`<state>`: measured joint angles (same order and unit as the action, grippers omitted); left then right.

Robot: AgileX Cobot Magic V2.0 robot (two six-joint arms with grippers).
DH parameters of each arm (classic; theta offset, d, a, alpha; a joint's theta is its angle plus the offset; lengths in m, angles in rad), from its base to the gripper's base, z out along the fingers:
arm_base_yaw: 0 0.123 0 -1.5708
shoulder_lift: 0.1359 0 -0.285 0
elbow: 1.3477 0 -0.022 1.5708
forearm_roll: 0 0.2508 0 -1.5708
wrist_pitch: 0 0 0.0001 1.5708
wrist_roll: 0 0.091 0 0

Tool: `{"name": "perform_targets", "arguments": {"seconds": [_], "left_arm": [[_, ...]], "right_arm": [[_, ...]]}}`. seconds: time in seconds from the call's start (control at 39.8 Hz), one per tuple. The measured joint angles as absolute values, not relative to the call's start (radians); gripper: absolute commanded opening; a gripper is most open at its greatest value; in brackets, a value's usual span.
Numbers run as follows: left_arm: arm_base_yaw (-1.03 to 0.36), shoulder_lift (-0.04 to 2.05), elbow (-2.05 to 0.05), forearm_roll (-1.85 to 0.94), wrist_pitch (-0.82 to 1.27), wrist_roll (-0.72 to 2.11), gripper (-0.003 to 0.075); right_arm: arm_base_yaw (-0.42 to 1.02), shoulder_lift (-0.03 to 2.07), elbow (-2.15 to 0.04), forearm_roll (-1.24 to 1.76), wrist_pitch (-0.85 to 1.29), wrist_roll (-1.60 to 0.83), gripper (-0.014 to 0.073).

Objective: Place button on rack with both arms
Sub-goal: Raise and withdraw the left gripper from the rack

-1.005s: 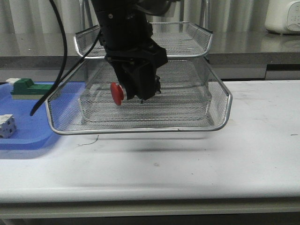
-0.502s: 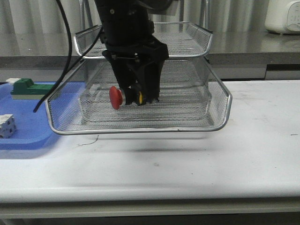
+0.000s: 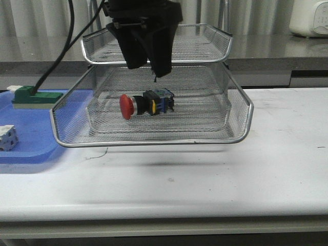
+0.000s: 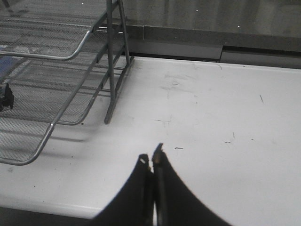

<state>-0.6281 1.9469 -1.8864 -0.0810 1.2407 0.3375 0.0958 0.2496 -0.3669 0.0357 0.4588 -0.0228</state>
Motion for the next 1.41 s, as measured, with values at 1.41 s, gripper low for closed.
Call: {"name": "perform_targets", "arguments": {"seconds": [1.41], "left_arm": [[-0.200,0.549,-0.550,-0.071,0.576,0.138,-0.0019]], "right_arm": [[0.096,0.250,-0.367,0.036,0.459,-0.023,-0.0060]]}}
